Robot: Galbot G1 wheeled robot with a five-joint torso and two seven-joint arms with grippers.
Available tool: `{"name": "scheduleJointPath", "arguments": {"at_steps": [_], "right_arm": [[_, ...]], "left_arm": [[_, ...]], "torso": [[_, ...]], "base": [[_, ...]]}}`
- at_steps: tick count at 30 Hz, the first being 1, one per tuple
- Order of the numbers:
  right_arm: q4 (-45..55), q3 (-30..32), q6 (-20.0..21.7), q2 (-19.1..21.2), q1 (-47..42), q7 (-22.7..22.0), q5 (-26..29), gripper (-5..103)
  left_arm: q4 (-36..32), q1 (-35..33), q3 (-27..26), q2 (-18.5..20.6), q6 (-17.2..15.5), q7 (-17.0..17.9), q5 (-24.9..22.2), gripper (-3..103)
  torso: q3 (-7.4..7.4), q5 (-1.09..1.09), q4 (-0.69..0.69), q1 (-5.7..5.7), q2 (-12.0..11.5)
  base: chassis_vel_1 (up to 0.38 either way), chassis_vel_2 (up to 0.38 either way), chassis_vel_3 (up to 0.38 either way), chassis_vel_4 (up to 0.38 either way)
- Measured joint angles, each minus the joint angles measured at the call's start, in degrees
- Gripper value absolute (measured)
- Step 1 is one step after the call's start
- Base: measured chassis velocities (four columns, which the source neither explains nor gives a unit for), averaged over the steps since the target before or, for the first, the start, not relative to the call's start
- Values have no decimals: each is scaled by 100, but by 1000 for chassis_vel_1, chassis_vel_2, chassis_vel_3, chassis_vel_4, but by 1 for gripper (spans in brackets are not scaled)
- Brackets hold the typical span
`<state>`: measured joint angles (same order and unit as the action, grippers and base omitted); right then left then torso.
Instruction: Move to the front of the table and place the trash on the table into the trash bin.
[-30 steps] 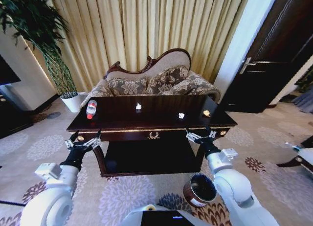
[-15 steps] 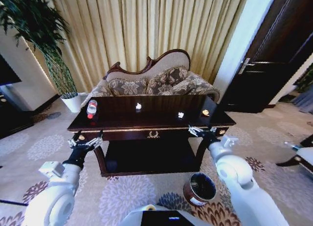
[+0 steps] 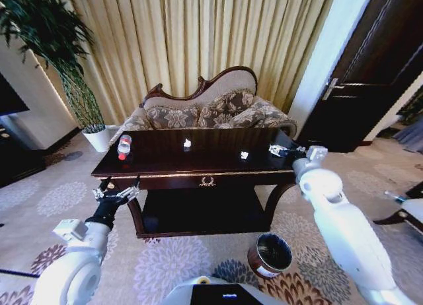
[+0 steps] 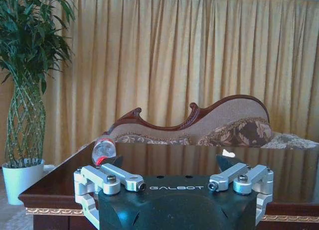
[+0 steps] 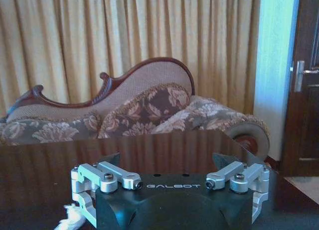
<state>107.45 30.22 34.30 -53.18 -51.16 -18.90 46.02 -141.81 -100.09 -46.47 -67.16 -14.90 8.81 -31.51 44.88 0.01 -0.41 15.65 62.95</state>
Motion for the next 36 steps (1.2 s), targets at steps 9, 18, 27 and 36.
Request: {"name": "scheduleJointPath", "arguments": {"at_steps": [9,18,27,36], "right_arm": [[-1067,-301,348,-109,998,-162,397,100],[-1809,-713,598,-222,1491,-107,-60,100],[-2421,-947,571,-274,1705,22,-592,100],[-2508,-1015,680,-280,1801,-63,-715,100]], "left_arm": [[-79,-21,55,-53,-14,51,30,100],[-109,-24,35,-105,-7,76,35,100],[-139,-58,252,-233,77,19,203,100],[-142,-61,181,-192,84,23,176,100]], "torso": [[0,-1,2,0,0],[0,-1,0,0,0],[0,0,1,0,0],[0,-1,1,0,1]], "base": [[0,0,0,0],[0,0,0,0],[0,0,0,0],[0,0,0,0]]}}
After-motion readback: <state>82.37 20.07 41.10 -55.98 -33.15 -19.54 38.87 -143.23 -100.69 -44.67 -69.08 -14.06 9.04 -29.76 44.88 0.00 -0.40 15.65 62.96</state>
